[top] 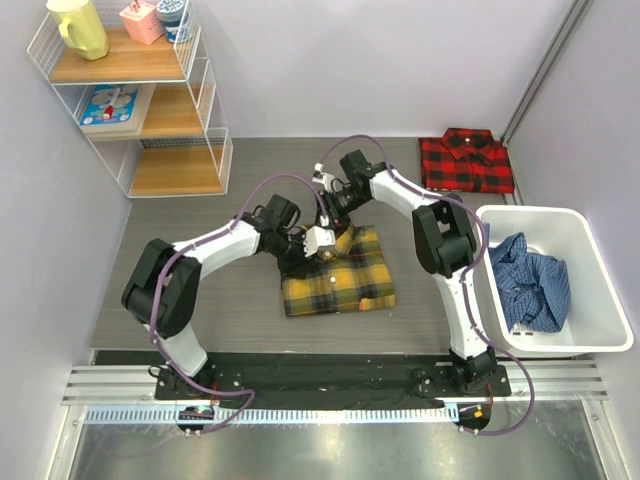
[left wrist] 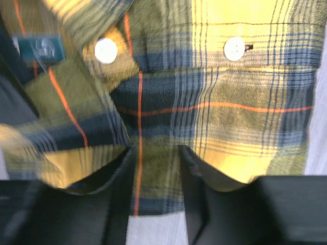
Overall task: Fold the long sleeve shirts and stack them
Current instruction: Fold the shirt
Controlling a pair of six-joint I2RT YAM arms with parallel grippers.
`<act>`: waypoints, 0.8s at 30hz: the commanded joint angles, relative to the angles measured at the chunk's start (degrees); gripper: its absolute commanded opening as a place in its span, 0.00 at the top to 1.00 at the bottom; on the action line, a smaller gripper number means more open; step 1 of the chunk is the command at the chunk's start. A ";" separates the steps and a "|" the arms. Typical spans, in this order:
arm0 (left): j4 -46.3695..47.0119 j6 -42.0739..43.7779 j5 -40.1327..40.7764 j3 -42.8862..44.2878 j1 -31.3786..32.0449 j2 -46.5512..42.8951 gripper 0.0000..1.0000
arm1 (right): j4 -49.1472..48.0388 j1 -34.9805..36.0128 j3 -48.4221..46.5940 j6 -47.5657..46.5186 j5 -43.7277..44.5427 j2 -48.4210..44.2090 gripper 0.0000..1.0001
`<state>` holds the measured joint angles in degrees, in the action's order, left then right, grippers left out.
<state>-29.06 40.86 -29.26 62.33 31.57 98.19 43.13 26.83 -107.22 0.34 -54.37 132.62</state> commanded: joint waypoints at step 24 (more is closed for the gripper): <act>10.69 -60.29 -25.59 -10.30 -8.36 -2.06 0.54 | 12.07 -9.25 39.63 -20.90 -7.70 -24.01 0.30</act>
<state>-24.82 -12.32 -55.35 51.44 27.38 89.56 55.40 18.55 -69.10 -15.42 -64.16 102.65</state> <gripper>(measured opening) 0.468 0.720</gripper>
